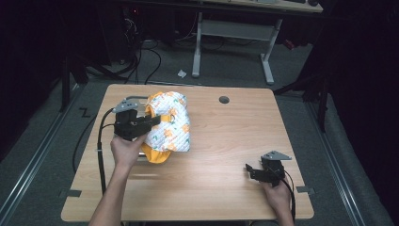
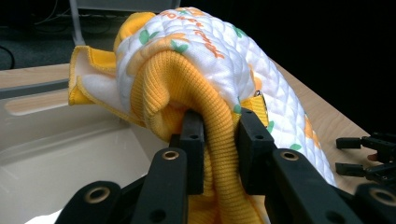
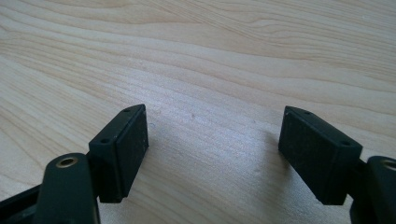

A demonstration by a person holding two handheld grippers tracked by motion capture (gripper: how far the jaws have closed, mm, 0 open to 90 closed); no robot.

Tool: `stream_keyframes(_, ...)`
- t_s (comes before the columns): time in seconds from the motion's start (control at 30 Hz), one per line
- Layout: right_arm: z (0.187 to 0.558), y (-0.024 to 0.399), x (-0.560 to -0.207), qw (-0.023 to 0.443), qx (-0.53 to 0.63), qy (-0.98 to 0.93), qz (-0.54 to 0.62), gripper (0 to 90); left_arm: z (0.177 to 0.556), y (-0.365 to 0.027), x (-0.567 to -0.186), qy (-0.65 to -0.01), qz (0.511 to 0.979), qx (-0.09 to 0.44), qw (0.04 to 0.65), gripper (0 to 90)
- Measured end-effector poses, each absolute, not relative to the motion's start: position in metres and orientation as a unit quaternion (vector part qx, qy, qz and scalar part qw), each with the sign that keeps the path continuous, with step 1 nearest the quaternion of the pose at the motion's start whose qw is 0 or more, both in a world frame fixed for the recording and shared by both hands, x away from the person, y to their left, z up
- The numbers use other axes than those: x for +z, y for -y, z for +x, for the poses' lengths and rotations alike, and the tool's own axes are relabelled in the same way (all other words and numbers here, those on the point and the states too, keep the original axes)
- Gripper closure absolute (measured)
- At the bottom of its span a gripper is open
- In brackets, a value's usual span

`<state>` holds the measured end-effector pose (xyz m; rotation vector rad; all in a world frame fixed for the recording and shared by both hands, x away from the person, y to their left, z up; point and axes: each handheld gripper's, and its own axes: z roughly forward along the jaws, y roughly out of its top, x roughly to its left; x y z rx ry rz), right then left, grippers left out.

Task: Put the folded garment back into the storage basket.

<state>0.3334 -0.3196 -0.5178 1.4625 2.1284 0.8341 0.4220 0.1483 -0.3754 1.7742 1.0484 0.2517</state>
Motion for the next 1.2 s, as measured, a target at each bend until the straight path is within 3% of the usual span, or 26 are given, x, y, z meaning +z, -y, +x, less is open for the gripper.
stream_keyframes(0.57,0.333,0.32,-0.518,0.212,0.301,-0.766,0.527,24.2,0.43,-0.184,-0.378,-0.47,0.725,0.103,0.493,74.6)
stream_keyframes(1.2,0.334,0.32,-0.518,0.212,0.3,-0.766,0.527,24.2,0.444,-0.198,-0.394,-0.49,0.732,0.099,0.462,74.5)
